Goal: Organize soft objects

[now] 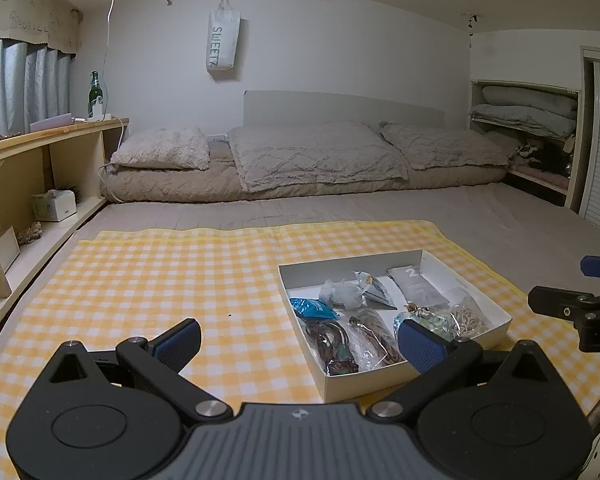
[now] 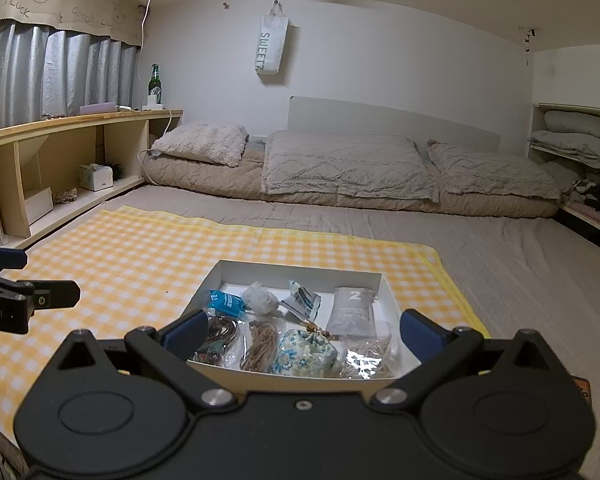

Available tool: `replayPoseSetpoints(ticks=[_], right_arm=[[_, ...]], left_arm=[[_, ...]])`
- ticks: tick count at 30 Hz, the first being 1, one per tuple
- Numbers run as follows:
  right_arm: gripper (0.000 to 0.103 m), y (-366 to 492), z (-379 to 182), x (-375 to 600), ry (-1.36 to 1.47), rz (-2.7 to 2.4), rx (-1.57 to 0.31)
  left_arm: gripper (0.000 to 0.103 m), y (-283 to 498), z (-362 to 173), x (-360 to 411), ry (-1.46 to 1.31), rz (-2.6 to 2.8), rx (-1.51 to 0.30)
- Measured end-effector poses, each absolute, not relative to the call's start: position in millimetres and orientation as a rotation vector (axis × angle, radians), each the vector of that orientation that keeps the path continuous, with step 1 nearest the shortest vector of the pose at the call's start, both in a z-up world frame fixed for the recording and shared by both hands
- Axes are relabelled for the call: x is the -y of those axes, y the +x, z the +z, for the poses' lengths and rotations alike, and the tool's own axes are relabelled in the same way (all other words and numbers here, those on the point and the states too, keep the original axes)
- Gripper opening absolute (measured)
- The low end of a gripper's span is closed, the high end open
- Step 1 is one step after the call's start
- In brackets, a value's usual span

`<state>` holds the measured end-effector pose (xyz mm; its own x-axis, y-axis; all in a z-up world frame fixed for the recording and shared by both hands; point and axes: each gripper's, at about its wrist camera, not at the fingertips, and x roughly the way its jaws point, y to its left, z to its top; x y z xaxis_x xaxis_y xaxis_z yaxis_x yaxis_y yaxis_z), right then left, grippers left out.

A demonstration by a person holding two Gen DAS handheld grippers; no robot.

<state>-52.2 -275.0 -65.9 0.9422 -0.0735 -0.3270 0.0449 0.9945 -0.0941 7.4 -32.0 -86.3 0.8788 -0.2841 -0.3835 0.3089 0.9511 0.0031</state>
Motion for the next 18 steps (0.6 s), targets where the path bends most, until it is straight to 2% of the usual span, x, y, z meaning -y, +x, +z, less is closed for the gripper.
replayPoseSetpoints(ticks=[18], right_arm=[[0.103,-51.7,-68.1,275.5,-0.084,-0.064,-0.337]], left_arm=[[0.103,7.9,-86.6,31.3,0.064,-0.307,-0.391]])
